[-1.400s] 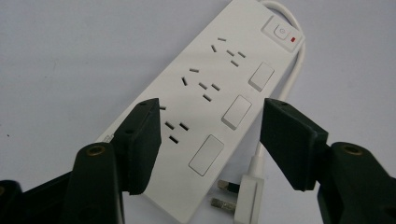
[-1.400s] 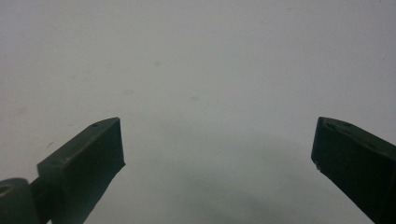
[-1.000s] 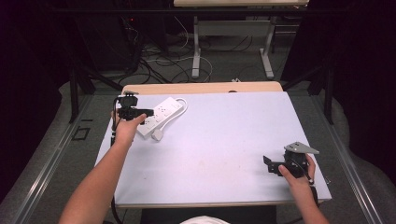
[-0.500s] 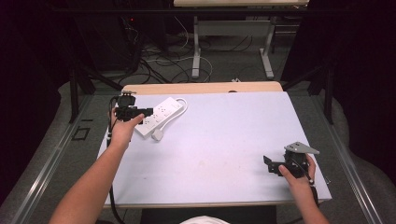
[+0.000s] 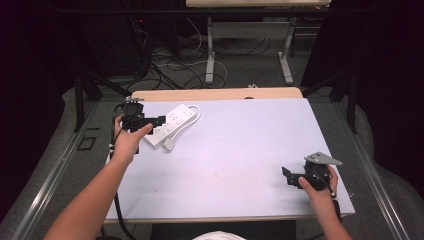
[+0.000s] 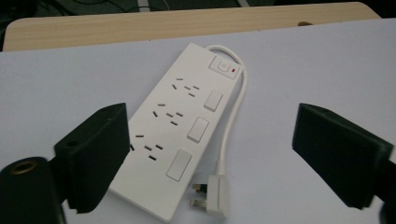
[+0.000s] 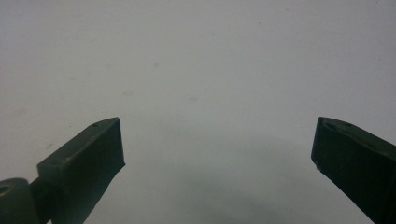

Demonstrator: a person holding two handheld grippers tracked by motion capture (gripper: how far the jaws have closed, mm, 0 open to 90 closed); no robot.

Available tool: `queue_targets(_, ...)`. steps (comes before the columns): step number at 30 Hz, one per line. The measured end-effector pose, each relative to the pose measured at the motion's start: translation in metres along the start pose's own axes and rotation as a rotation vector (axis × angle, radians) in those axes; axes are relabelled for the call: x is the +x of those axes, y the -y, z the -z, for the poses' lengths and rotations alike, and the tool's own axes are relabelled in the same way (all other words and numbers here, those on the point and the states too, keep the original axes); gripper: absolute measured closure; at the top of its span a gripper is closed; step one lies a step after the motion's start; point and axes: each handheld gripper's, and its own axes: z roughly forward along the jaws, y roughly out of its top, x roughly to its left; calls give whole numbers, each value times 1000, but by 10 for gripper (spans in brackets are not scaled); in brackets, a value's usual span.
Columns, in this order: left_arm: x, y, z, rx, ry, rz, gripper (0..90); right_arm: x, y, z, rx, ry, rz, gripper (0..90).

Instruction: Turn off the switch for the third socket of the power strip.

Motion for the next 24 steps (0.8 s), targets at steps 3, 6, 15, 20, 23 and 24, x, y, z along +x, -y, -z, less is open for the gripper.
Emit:
queue_targets(3,-5,2,3,0,16,-16,20,0,0,0,-2,3,-12,18)
queue_targets(6,-9,5,6,-11,31,-27,2,1,0,0,-6,7,-15,18)
queue_targets(15,-14,17,16,-23,78,-71,2,0,1,0,-2,3,-23,18)
queue_targets(20,-16,24,24,-44,90,-78,2,0,2,0,0,6,-15,18)
queue_targets(23,-18,29,28,-51,95,-84,2,-1,1,2,0,6,-20,20)
queue_targets(24,-18,31,30,-49,92,-98,2,-1,2,3,0,8,-19,20)
